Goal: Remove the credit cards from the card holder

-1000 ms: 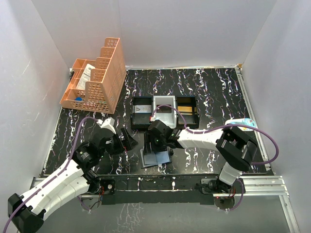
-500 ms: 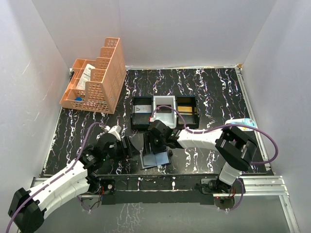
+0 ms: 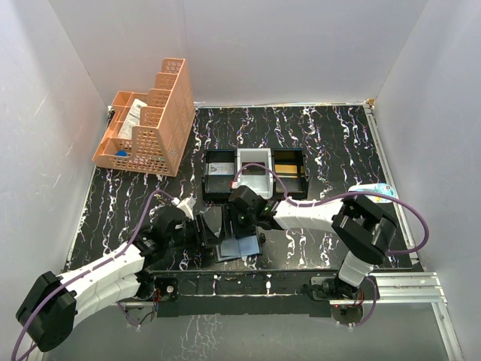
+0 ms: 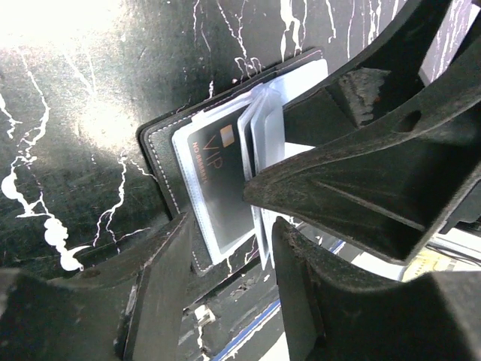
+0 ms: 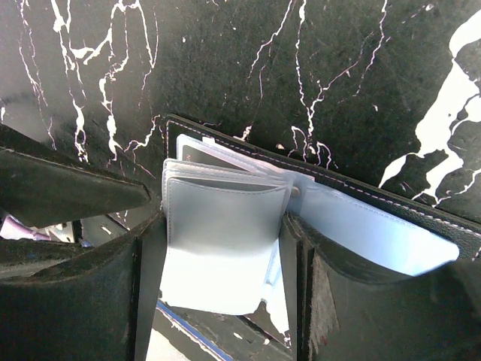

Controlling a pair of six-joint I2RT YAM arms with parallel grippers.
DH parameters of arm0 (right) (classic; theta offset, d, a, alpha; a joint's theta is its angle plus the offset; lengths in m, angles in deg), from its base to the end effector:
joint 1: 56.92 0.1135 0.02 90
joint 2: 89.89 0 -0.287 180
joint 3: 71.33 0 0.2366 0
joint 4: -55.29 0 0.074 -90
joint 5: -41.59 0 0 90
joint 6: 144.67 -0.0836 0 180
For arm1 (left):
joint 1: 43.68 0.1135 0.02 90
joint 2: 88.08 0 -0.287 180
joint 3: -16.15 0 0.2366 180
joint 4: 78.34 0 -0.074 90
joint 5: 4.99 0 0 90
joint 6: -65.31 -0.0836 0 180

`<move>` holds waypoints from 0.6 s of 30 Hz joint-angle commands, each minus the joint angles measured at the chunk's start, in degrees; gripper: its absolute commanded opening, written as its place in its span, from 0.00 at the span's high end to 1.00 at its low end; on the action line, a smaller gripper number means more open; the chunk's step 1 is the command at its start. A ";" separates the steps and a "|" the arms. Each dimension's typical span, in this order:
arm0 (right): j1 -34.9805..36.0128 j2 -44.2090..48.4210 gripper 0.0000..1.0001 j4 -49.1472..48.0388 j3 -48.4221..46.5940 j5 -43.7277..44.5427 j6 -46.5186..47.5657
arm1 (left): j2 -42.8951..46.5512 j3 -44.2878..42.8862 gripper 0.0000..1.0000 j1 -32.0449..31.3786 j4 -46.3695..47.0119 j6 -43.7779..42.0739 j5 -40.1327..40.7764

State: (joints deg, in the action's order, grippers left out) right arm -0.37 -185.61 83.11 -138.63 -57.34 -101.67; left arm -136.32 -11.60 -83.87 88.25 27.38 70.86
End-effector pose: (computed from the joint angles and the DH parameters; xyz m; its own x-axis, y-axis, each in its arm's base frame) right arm 0.1786 0.2939 0.1563 -0.9501 -0.1275 -0.2846 -0.2594 0.8296 0.4944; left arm 0.1237 -0.1312 0.1583 -0.8777 -0.2597 -0.4027 0.1439 0.6587 -0.7385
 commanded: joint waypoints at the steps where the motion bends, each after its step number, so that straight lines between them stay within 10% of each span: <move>1: -0.04 -0.44 0.46 -3.27 0.45 -0.77 -0.89 | 1.03 0.65 0.54 0.28 3.49 0.91 -1.67; 18: -0.76 0.92 0.50 -4.10 0.55 -2.32 -1.25 | -5.74 0.63 0.67 0.20 6.90 0.69 -3.07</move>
State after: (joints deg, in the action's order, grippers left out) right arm -0.72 -185.72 82.83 -138.63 -57.93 -102.29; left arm -141.66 -10.03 -83.76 95.85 28.87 67.82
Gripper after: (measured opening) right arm 0.543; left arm 0.339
